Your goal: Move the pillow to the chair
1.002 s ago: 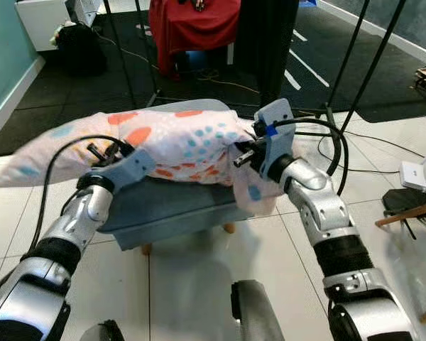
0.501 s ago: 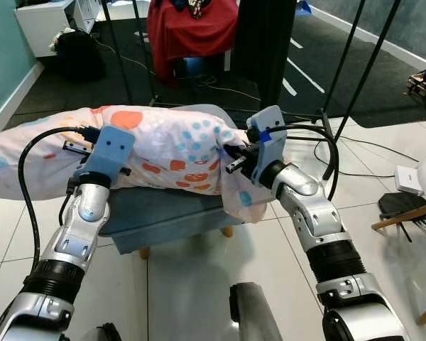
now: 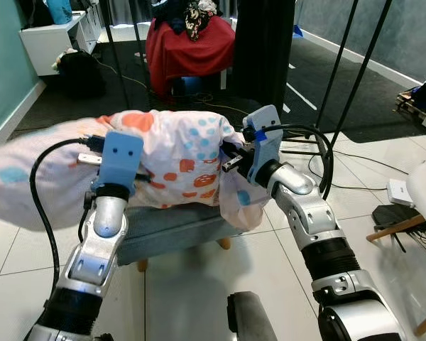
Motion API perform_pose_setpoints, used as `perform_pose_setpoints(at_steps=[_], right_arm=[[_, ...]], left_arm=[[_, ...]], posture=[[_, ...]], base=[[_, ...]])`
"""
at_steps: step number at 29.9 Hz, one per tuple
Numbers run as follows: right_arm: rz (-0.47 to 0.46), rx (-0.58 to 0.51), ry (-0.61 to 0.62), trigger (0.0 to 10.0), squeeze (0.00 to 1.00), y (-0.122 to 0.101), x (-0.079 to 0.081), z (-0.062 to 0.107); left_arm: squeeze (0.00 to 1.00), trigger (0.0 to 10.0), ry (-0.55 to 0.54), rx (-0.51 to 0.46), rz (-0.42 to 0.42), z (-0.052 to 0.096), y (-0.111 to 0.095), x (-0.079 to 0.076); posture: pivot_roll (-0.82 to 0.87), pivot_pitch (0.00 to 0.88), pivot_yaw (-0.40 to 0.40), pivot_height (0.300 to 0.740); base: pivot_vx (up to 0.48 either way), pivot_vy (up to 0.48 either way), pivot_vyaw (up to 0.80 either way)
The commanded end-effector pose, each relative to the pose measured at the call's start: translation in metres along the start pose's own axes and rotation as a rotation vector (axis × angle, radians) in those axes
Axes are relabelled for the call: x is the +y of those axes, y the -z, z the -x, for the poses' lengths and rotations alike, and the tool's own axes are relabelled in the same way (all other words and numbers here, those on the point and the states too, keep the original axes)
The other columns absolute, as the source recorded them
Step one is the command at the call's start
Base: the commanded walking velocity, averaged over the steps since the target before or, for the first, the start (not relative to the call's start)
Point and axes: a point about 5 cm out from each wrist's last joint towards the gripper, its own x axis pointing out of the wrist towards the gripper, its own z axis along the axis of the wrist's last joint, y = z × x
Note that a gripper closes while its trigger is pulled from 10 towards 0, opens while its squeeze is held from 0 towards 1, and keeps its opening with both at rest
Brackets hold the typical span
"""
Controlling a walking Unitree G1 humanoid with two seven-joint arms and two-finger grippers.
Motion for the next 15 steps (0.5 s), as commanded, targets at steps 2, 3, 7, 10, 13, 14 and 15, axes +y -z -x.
perform_pose_setpoints(at_steps=[2, 3, 7, 10, 13, 14, 15], right_arm=[[0.02, -0.042, -0.067, 0.0, 0.0, -0.0069, 0.0164, -0.008], [0.02, -0.043, -0.067, 0.0, 0.0, -0.0071, 0.0166, -0.0084], [0.024, -0.05, -0.061, 0.0, 0.0, -0.0075, 0.018, -0.0099], [0.019, -0.063, -0.046, 0.0, 0.0, -0.0101, 0.0175, -0.0128], [0.019, -0.066, -0.045, 0.0, 0.0, -0.0109, 0.0174, -0.0133], [0.017, -0.07, -0.045, 0.0, 0.0, -0.0122, 0.018, -0.0137], [0.013, -0.072, -0.044, 0.0, 0.0, -0.0122, 0.0189, -0.014]], left_arm=[[0.0, 10.0, 0.051, -0.069, 0.036, 0.0009, -0.0198, -0.009], [0.0, 10.0, 0.052, -0.062, 0.036, 0.0017, -0.0203, -0.0082], [0.0, 10.0, 0.054, -0.033, 0.023, 0.0023, -0.0149, -0.0059], [0.0, 10.0, 0.047, -0.012, 0.015, -0.0008, -0.013, -0.0029], [0.0, 10.0, 0.045, -0.01, 0.015, -0.0013, -0.0133, -0.0024], [0.0, 10.0, 0.043, -0.005, 0.023, -0.0012, -0.0141, -0.0027], [0.0, 10.0, 0.048, 0.011, 0.033, -0.0002, -0.0127, -0.0052]], posture=[[-0.15, 0.0, -0.008, 0.545], [-0.15, 0.0, -0.008, 0.55], [-0.15, 0.0, 0.008, 0.56], [-0.15, 0.0, 0.009, 0.575], [-0.15, 0.0, 0.009, 0.58], [-0.15, 0.0, 0.014, 0.585], [-0.14, 0.0, 0.01, 0.59]], base=[[0.0, 0.0, 0.0], [0.0, 0.0, 0.0], [0.0, 0.0, 0.0], [0.0, 0.0, 0.0], [0.0, 0.0, 0.0], [0.0, 0.0, 0.0], [0.0, 0.0, 0.0]])
